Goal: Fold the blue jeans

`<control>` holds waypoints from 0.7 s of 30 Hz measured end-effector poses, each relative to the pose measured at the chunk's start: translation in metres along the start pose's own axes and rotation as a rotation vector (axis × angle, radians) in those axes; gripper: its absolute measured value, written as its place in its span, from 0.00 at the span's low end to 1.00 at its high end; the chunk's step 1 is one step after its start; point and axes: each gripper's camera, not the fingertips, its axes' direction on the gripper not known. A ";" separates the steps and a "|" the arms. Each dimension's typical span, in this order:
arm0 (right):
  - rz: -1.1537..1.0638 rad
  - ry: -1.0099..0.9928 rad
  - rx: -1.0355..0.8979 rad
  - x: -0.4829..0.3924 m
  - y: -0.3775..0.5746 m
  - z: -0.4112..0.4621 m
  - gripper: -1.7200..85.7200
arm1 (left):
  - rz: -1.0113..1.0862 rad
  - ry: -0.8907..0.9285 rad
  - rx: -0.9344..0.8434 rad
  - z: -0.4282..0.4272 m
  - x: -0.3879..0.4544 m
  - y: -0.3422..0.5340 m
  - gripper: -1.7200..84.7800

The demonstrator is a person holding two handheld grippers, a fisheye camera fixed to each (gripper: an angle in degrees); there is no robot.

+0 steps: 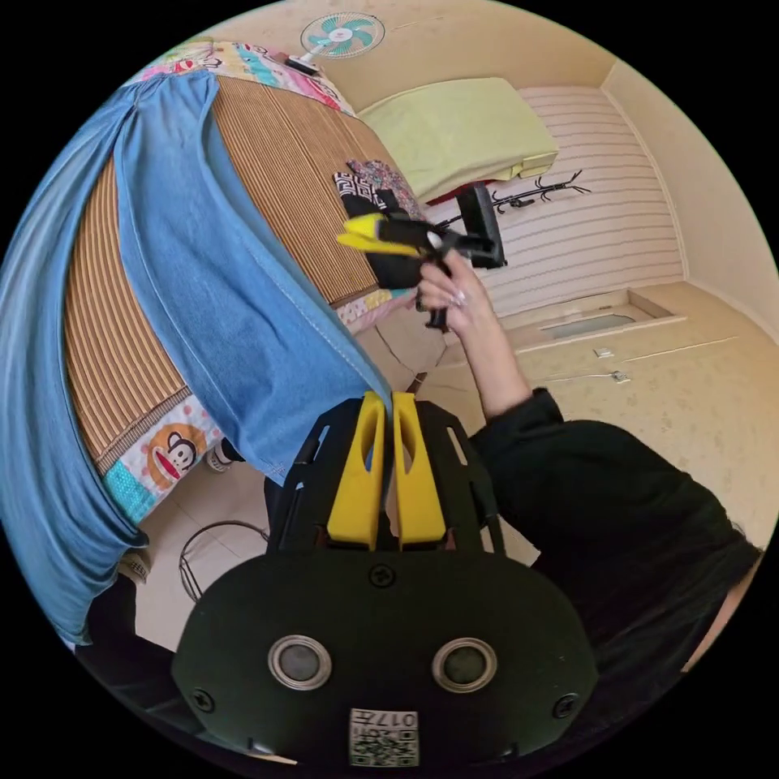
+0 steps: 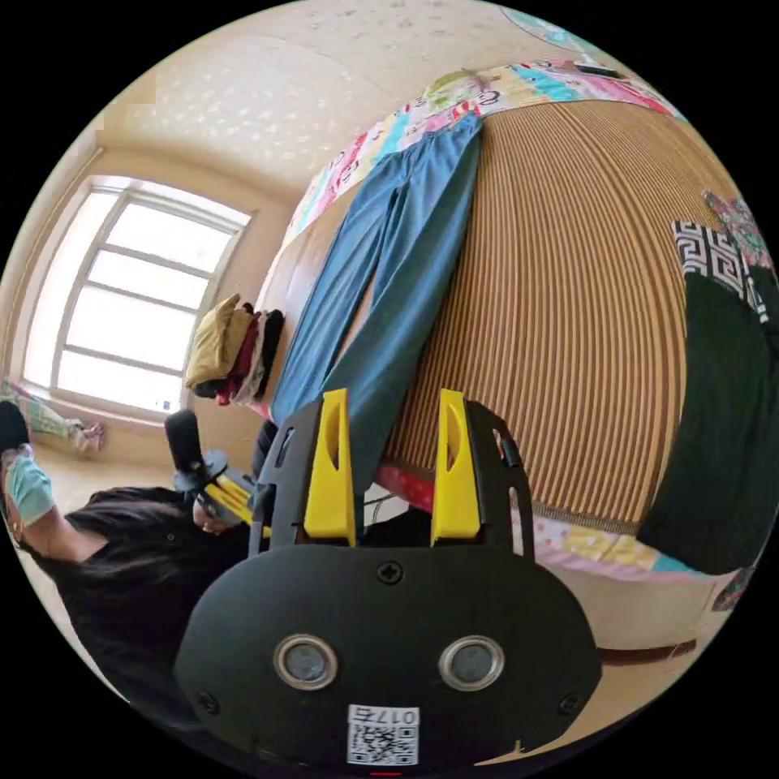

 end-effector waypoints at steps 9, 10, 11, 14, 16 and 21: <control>0.210 0.497 0.124 0.010 -0.326 0.181 0.18 | 0.101 0.004 0.039 -0.013 0.018 0.010 0.01; 0.251 0.529 0.117 0.022 -0.344 0.202 0.12 | 0.106 0.013 0.049 -0.017 0.017 0.012 0.01; 0.265 0.566 0.136 0.027 -0.353 0.217 0.08 | 0.117 0.029 0.071 -0.027 0.013 0.017 0.01; 0.198 0.642 0.390 -0.012 -0.349 0.227 0.05 | 0.131 0.073 0.147 -0.071 -0.013 0.046 0.01; 0.119 0.572 0.421 -0.048 -0.357 0.245 0.04 | 0.113 0.092 0.194 -0.107 -0.038 0.077 0.01; -0.078 0.313 0.477 -0.172 -0.376 0.320 0.05 | -0.104 0.054 0.451 -0.212 -0.105 0.205 0.01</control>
